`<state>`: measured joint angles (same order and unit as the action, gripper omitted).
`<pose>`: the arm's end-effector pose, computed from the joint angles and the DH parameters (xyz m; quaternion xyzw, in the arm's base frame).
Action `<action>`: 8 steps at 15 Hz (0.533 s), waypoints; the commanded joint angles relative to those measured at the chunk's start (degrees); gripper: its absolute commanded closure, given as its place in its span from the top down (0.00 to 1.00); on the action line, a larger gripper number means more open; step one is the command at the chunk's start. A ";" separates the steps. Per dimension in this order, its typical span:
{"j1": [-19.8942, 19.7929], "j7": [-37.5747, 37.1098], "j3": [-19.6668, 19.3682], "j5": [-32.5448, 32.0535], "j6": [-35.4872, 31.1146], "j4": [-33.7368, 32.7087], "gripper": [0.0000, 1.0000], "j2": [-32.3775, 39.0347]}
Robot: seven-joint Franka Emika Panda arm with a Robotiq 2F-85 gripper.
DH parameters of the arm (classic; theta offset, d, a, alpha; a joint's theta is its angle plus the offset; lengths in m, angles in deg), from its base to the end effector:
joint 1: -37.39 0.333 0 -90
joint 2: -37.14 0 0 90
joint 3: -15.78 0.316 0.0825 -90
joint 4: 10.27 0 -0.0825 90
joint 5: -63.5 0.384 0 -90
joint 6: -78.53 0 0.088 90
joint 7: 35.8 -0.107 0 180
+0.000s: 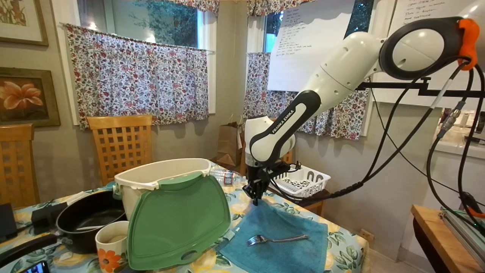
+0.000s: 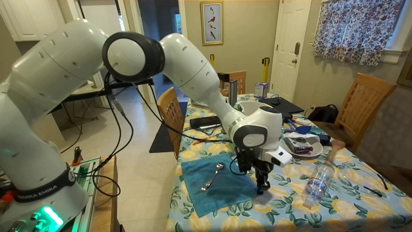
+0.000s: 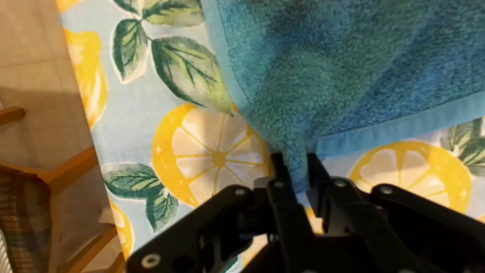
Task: Put the silver spoon on the blue towel then fold the towel twice.
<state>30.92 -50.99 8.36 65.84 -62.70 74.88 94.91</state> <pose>0.6777 -0.1544 0.0698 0.9703 -0.2379 -0.0102 0.0426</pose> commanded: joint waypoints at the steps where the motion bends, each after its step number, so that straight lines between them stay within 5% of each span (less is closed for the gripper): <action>1: 0.07 -0.57 0.10 1.50 1.66 -0.84 0.00 0.11; 8: 2.89 3.02 0.89 -0.33 0.08 6.85 0.01 -8.21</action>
<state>32.64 -50.13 8.50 65.78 -62.63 76.23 92.06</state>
